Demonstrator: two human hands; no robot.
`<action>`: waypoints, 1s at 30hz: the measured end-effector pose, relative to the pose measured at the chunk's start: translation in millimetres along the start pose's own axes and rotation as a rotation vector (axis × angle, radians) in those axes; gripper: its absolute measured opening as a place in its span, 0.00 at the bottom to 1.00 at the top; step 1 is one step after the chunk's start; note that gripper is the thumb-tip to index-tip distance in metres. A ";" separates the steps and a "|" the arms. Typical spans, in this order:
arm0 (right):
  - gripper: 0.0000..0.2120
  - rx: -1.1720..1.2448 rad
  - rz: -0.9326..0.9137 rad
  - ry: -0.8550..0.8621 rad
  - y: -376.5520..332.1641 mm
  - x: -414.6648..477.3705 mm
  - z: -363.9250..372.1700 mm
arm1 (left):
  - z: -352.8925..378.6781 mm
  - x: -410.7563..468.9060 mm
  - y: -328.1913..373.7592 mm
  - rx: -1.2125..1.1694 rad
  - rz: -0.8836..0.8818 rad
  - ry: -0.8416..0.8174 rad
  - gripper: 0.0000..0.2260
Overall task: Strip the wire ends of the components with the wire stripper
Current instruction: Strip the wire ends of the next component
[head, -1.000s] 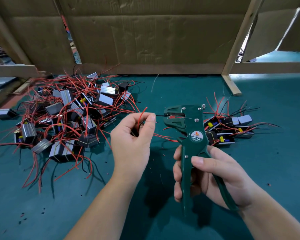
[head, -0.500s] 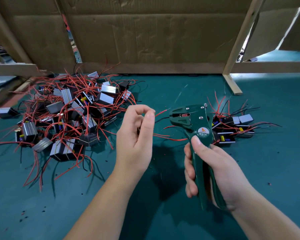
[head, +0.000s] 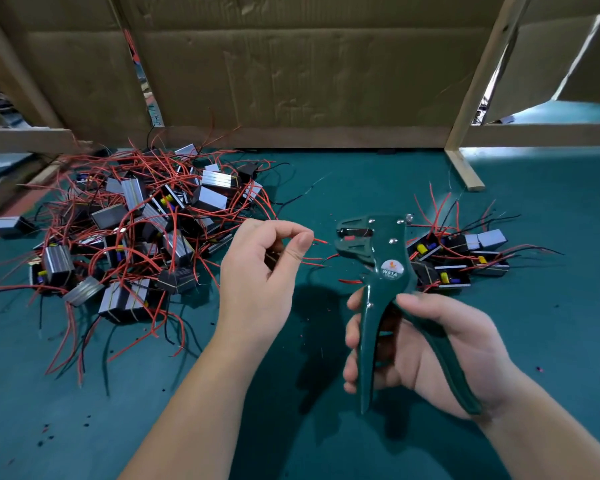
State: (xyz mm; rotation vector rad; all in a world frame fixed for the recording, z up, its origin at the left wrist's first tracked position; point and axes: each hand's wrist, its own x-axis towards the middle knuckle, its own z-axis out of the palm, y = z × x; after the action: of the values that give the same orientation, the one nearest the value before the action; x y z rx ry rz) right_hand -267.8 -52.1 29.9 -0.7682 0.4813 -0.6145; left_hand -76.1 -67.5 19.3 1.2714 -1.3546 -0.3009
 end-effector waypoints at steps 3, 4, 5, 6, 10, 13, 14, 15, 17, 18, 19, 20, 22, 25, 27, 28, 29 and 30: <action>0.24 -0.001 0.019 -0.074 1.3 -1.1 0.6 | -0.4 -0.1 2.3 -0.029 -0.005 0.021 0.06; 0.23 0.003 0.022 -0.091 1.1 -1.4 1.0 | -0.5 -0.4 2.9 -0.040 -0.016 0.032 0.06; 0.23 0.003 0.024 -0.101 0.7 -1.3 2.0 | -0.2 -0.7 3.8 -0.066 -0.038 0.047 0.05; 0.24 -0.008 0.025 -0.098 0.5 -0.8 3.0 | 0.7 -0.9 5.0 -0.120 -0.073 0.068 0.04; 0.29 -0.119 0.043 0.019 3.9 2.0 6.2 | 7.1 -1.5 12.2 -0.454 -0.257 0.165 0.05; 0.27 -0.078 0.024 -0.035 5.9 2.0 9.3 | 11.2 -5.4 11.9 -0.367 -0.212 0.131 0.04; 0.26 -0.043 0.009 -0.067 5.6 1.5 10.2 | 12.0 -6.7 11.0 -0.320 -0.192 0.122 0.04; 0.24 -0.014 -0.007 -0.088 4.8 1.1 10.8 | 12.5 -7.5 10.2 -0.279 -0.176 0.119 0.04; 0.23 0.003 -0.037 -0.091 3.6 0.3 10.6 | 12.6 -8.0 9.5 -0.216 -0.149 0.118 0.05; 0.23 -0.003 -0.046 -0.082 3.2 0.0 10.2 | 12.6 -7.8 9.7 -0.198 -0.137 0.118 0.05; 0.22 -0.012 -0.048 -0.072 3.1 -0.3 9.7 | 12.3 -7.7 9.8 -0.189 -0.130 0.118 0.06; 0.22 -0.024 -0.045 -0.059 3.1 -0.5 9.2 | 11.8 -7.6 9.7 -0.185 -0.126 0.119 0.06; 0.22 -0.045 -0.034 -0.039 3.4 -0.9 8.5 | 11.2 -7.9 10.0 -0.176 -0.116 0.113 0.06; 0.22 -0.056 -0.026 -0.034 3.8 -0.9 9.4 | 10.8 -8.8 10.9 -0.139 -0.080 0.098 0.07; 0.21 -0.072 -0.027 -0.026 3.6 -1.0 9.7 | 10.7 -8.7 11.9 -0.114 -0.054 0.091 0.07; 0.21 -0.082 -0.026 -0.018 3.4 -0.7 9.5 | 10.6 -8.3 12.1 -0.101 -0.042 0.089 0.08; 0.21 -0.092 -0.025 -0.005 3.4 -0.7 9.3 | 10.5 -7.9 12.0 -0.086 -0.030 0.088 0.08; 0.21 -0.102 -0.024 0.013 3.7 -0.6 9.2 | 10.5 -7.5 11.9 -0.072 -0.019 0.087 0.08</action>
State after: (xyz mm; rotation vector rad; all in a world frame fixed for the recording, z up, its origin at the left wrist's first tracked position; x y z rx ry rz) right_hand -261.5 -45.1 33.0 -0.8680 0.5184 -0.6215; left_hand -92.7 -62.3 21.8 1.2245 -1.2475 -0.3018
